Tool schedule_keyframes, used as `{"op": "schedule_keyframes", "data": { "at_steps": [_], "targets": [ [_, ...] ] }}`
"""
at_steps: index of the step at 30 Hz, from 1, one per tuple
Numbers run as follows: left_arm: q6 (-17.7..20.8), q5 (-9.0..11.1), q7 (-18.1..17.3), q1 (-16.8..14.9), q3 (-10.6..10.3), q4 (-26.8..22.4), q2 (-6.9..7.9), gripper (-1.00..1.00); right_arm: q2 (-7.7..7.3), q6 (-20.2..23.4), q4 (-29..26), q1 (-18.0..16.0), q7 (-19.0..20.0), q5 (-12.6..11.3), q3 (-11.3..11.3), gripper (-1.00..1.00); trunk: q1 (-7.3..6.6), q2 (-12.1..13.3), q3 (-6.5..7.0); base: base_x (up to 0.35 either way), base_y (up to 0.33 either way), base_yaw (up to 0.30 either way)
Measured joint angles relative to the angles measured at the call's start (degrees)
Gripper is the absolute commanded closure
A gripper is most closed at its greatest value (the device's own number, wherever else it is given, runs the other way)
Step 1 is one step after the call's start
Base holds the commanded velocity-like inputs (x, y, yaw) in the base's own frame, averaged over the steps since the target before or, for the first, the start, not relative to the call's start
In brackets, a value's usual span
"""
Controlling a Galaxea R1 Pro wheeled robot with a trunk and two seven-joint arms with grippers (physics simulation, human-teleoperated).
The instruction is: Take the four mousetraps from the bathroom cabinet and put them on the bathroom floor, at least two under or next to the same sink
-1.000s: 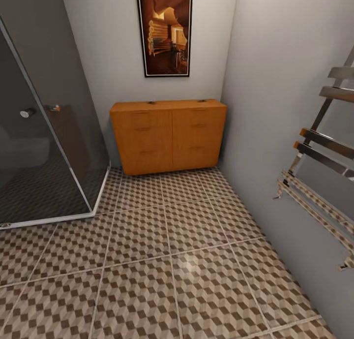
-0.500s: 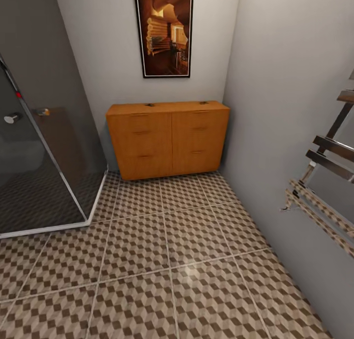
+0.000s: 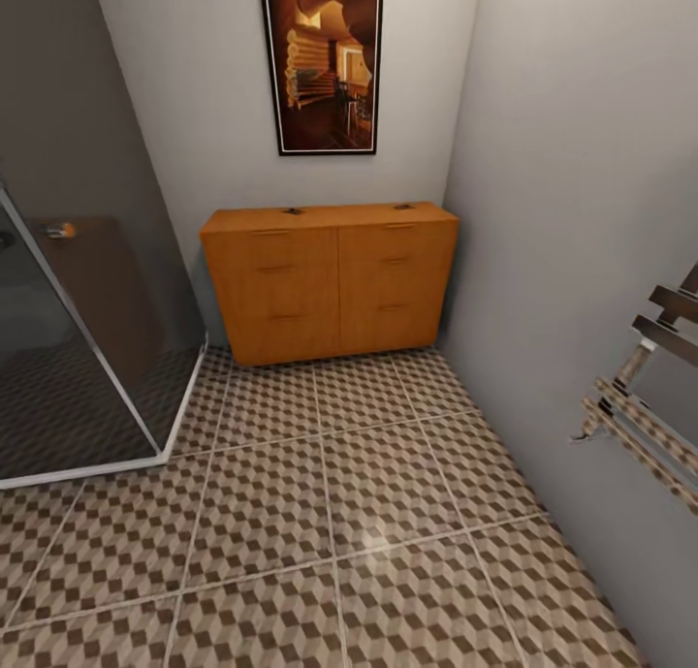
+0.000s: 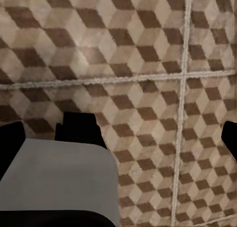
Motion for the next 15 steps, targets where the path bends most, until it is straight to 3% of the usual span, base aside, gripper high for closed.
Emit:
{"op": "schedule_keyframes", "data": {
  "at_steps": [15],
  "targets": [
    [0.0,-0.1,0.1,0.0,0.0,-0.1,0.0,-1.0,0.0,0.0,0.0,0.0,0.0,0.0,0.0,-1.0,0.0,0.0,0.0,0.256,0.0,0.0]
  ]
}}
